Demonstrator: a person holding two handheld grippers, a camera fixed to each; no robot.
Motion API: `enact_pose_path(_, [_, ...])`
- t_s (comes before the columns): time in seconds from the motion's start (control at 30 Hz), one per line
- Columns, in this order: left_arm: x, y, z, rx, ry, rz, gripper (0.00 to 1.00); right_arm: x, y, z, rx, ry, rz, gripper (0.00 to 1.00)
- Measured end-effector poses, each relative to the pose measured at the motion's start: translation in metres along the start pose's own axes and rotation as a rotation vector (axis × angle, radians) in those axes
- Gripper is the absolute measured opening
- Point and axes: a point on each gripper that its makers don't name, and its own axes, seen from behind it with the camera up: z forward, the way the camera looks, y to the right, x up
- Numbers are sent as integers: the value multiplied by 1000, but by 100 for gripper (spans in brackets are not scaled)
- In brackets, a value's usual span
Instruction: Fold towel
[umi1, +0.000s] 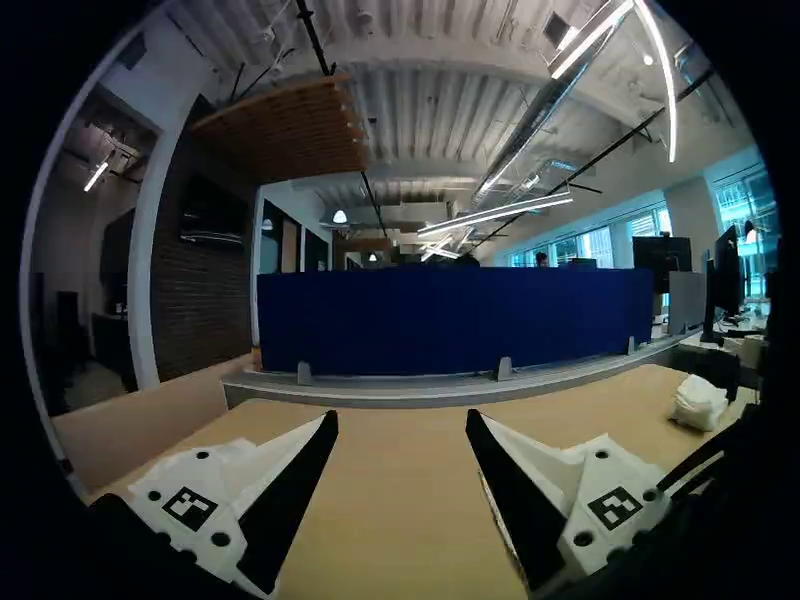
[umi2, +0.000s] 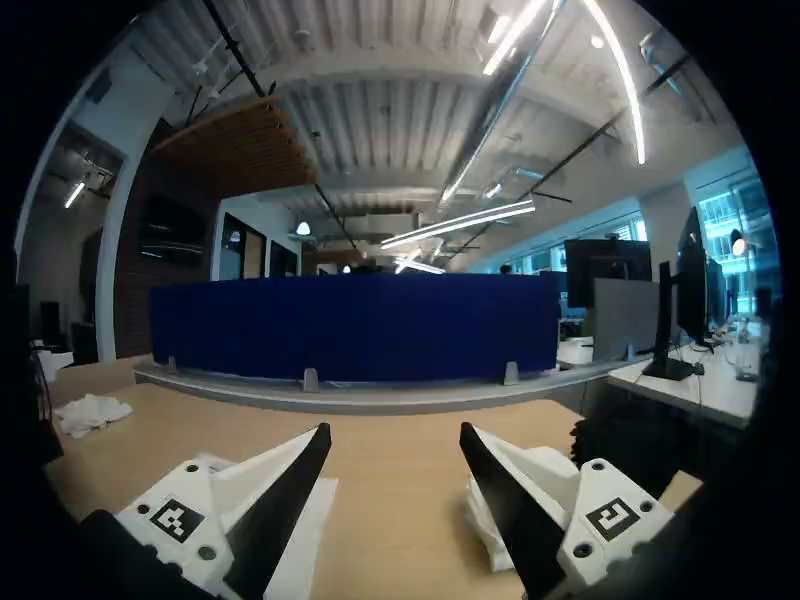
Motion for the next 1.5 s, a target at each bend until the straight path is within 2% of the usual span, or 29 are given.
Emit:
enact_pose_path(0.27, [64,9,-7,-2,-5,11,95,62,8,-1,-15,8,-12,100])
enact_pose_path(0.4, [76,12,-8,-4,-16,20,95,78,10,1,-16,-1,-18,100])
enact_pose_path(0.57, [83,23,-8,-40,-52,20,95,91,5,3,7,-10,-36,100])
enact_pose_path(0.8, [76,37,-12,-124,-129,31,95,91,-8,4,70,-72,-83,100])
enact_pose_path(1.07, [63,59,-24,-264,-221,81,95,72,-32,-8,218,-221,-162,100])
enact_pose_path(1.37, [48,82,-36,-401,-316,62,95,51,-49,-24,366,-370,-239,100])
enact_pose_path(1.5, [32,89,-41,-443,-358,76,95,36,-57,-31,416,-422,-272,100])
